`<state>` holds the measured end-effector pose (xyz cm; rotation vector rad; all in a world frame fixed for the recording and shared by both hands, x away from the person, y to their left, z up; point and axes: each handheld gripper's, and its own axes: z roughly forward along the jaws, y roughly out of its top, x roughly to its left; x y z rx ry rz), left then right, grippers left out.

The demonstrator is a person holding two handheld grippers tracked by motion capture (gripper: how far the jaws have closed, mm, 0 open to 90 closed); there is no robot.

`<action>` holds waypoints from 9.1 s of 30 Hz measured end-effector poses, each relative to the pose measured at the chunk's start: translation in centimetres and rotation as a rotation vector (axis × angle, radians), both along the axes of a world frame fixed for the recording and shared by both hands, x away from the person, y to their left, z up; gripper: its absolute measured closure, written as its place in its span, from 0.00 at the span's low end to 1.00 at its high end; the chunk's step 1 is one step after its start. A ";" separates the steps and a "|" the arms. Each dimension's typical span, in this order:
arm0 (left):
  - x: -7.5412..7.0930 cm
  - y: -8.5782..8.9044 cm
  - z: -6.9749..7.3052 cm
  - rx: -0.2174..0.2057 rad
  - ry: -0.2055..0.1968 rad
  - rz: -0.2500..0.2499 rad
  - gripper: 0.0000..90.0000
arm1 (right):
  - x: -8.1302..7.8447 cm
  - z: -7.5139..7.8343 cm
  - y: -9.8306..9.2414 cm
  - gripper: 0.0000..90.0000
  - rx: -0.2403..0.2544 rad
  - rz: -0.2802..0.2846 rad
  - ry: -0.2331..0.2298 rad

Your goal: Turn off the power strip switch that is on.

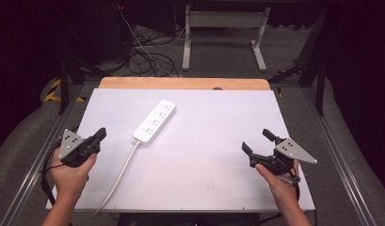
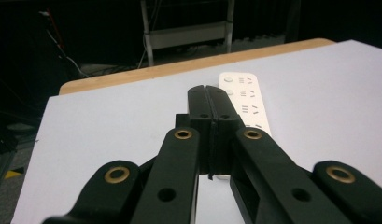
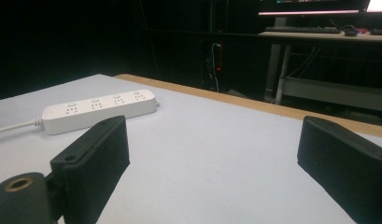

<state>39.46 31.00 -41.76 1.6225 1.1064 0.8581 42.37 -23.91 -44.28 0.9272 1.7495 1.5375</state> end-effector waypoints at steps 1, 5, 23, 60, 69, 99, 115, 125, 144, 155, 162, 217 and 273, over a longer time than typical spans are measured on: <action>0.2 -0.2 0.1 0.009 0.011 -0.005 1.00 | 0.0 0.0 0.0 0.10 -0.002 0.000 0.001; 0.9 -0.9 0.6 0.046 0.049 -0.039 1.00 | 0.0 0.0 0.0 0.10 -0.005 0.001 0.001; 5.7 -4.6 1.4 0.121 0.192 -0.147 1.00 | 0.1 -0.2 -0.1 0.11 -0.023 -0.001 0.010; 13.7 -9.0 -2.9 0.327 0.498 -0.117 1.00 | 0.3 -0.3 0.5 0.12 -0.049 0.017 0.023; 14.0 -8.6 -3.1 0.286 0.502 -0.098 1.00 | 0.3 -0.3 0.4 0.11 -0.039 0.016 0.026; 14.1 -8.9 -3.2 0.280 0.520 -0.091 1.00 | 0.1 -0.3 0.6 0.11 -0.044 0.018 0.019; 14.3 -9.1 -3.1 0.279 0.544 -0.102 1.00 | 0.0 -0.1 0.6 0.11 -0.040 0.022 0.016; 14.3 -8.7 -3.2 0.243 0.545 -0.100 1.00 | -0.1 0.0 0.6 0.11 -0.033 0.024 0.008; 14.0 -7.4 -3.6 0.195 0.512 -0.099 1.00 | 0.1 -0.1 0.3 0.11 -0.026 0.010 0.017; 14.0 -8.4 -3.6 0.283 0.500 -0.094 1.00 | 0.2 0.1 0.6 0.11 -0.028 0.026 0.006; 14.2 -8.3 -3.5 0.260 0.515 -0.087 1.00 | 0.2 0.2 0.6 0.11 -0.025 0.031 0.008; 14.1 -8.0 -3.6 0.230 0.505 -0.091 1.00 | 0.2 0.1 0.7 0.11 -0.024 0.026 0.013; 0.7 0.3 1.5 -0.046 -0.080 0.020 1.00 | 0.1 0.2 0.3 0.12 -0.019 0.022 0.009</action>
